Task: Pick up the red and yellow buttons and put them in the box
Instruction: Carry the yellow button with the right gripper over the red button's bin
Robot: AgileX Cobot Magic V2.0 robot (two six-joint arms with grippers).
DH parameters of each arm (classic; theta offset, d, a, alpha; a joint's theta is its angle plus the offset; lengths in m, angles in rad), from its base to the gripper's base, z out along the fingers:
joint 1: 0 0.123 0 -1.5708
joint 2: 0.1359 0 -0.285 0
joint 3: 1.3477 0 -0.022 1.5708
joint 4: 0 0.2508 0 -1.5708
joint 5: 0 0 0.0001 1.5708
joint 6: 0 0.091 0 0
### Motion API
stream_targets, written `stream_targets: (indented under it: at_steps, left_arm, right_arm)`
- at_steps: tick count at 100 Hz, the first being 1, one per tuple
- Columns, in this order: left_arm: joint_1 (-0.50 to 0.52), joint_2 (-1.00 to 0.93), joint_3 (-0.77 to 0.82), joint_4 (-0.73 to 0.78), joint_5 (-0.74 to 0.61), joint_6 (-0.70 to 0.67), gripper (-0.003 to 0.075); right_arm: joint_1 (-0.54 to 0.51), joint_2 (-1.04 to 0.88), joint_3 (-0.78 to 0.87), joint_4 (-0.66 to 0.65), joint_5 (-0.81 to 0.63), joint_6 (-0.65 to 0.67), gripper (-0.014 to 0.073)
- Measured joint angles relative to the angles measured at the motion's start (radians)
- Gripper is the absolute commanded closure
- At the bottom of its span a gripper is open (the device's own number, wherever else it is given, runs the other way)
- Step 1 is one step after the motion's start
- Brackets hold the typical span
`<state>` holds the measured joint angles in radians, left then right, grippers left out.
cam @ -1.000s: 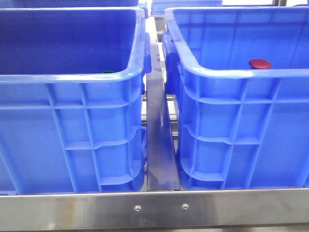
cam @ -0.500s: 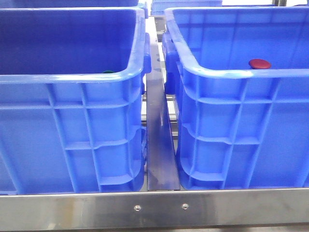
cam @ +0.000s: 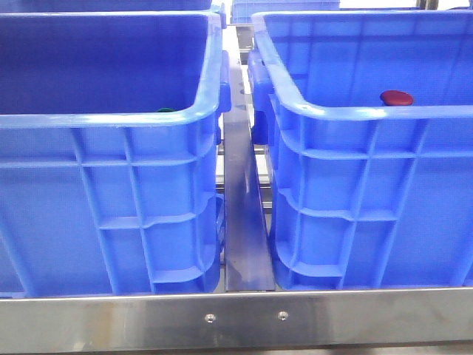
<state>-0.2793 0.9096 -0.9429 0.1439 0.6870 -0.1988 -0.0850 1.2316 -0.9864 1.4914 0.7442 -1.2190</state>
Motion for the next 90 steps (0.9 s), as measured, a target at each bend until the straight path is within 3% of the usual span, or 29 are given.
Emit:
stream_targets:
  at_steps: [12,24,33,48,59,90]
  left_arm:
    - [0.106,-0.084,0.060,0.000,-0.002,-0.003,0.0092]
    - [0.159,-0.162,0.111,-0.002,-0.003,-0.003,0.0171]
    - [0.166,-0.211,0.136,-0.002,-0.003,-0.003,0.0297]
    - [0.168,-0.250,0.144,-0.003,-0.003,-0.003,0.0568]
    - [0.168,-0.257,0.145,-0.003,-0.005,-0.003,0.0738]
    - [0.168,-0.257,0.147,-0.003,-0.007,-0.003,0.0739]
  right_arm:
    - [-0.048,-0.008,0.000,-0.069,-0.061,0.000,0.0362]
    - [-0.071,-0.008,0.014,-0.100,-0.169,-0.023,0.0362]
    - [-0.078,-0.008,0.048,-0.101,-0.289,-0.077,0.0362]
    - [-0.078,-0.004,0.118,-0.101,-0.493,-0.156,0.0362]
    - [-0.078,0.034,0.133,-0.091,-0.577,-0.168,0.0362]
    - [-0.079,0.267,0.087,-0.083,-0.614,-0.170,0.0365]
